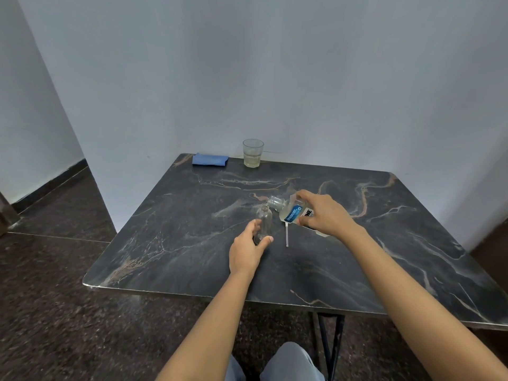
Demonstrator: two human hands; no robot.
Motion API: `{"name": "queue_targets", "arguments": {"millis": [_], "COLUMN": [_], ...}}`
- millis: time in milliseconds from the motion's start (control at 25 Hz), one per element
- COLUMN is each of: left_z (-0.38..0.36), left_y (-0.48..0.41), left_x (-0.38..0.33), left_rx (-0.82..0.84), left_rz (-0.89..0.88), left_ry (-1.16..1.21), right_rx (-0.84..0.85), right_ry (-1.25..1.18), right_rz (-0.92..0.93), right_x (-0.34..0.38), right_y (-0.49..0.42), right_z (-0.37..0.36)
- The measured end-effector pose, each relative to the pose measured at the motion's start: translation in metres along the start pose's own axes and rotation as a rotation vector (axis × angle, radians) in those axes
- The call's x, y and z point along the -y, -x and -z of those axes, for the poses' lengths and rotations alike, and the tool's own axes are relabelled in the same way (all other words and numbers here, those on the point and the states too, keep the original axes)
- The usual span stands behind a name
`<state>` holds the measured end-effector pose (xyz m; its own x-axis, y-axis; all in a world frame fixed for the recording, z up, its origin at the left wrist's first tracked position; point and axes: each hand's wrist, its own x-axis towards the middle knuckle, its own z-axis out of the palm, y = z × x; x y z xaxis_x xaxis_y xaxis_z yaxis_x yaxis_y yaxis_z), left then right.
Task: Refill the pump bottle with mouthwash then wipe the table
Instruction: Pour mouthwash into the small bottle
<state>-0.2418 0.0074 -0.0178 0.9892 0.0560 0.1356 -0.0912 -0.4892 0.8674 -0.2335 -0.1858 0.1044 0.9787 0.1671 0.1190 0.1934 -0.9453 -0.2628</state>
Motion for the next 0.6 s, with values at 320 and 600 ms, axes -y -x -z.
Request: {"name": "queue_targets", "arguments": {"millis": [320, 600], "left_z": [0.0003, 0.001], "left_y": [0.0004, 0.001], "left_x": [-0.0021, -0.0035], "left_rx": [0.005, 0.004], "left_rz": [0.006, 0.005], "left_ry": [-0.003, 0.003], "right_rx": [0.018, 0.021], "right_ry": [0.047, 0.103], "right_rz": [-0.004, 0.001], "right_x": [0.0032, 0.0054], "right_y": [-0.0033, -0.0083], "right_z": [0.0066, 0.011]}}
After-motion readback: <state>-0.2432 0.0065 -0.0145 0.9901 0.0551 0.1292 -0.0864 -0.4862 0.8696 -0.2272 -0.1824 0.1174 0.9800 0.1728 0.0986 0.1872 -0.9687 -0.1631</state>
